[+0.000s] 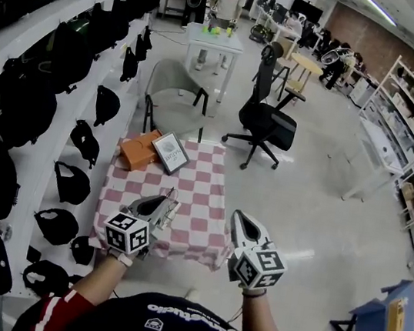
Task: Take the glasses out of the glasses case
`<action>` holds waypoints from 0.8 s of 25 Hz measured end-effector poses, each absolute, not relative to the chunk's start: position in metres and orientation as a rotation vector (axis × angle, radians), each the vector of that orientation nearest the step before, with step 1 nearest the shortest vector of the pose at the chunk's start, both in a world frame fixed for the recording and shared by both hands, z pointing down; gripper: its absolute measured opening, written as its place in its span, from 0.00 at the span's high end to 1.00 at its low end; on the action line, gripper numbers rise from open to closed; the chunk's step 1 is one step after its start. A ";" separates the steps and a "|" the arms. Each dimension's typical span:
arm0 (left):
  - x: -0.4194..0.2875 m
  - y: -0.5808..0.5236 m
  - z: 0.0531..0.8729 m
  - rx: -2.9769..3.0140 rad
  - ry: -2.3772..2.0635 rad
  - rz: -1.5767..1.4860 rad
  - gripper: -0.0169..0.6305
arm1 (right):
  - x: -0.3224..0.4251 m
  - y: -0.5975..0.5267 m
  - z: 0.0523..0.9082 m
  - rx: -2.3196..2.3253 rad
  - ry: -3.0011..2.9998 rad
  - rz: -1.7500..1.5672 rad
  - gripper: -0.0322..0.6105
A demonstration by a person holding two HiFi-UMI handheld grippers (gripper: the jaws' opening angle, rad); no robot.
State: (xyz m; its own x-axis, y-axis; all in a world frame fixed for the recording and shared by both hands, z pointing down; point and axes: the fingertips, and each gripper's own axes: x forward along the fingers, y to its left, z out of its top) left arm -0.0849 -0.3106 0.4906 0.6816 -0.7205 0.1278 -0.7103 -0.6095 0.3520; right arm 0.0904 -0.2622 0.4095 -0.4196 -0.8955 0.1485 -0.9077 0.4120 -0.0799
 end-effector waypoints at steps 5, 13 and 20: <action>-0.087 -0.297 0.463 2.600 -1.102 -0.074 0.94 | 0.082 -0.258 0.401 1.678 -2.570 0.192 0.95; -0.110 -0.287 0.431 2.672 -1.154 -0.123 0.94 | 0.065 -0.256 0.392 1.706 -2.597 0.184 0.95; -0.138 -0.290 0.408 2.676 -1.221 -0.181 0.94 | 0.059 -0.255 0.381 1.765 -2.607 0.146 0.95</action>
State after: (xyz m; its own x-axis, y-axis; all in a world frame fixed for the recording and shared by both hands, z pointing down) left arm -0.1383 -0.2896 0.4076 0.6526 -0.7571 -0.0303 -0.7333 -0.6412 0.2263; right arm 0.0587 -0.2552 0.3807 -0.3727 -0.9270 0.0432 -0.9260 0.3685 -0.0822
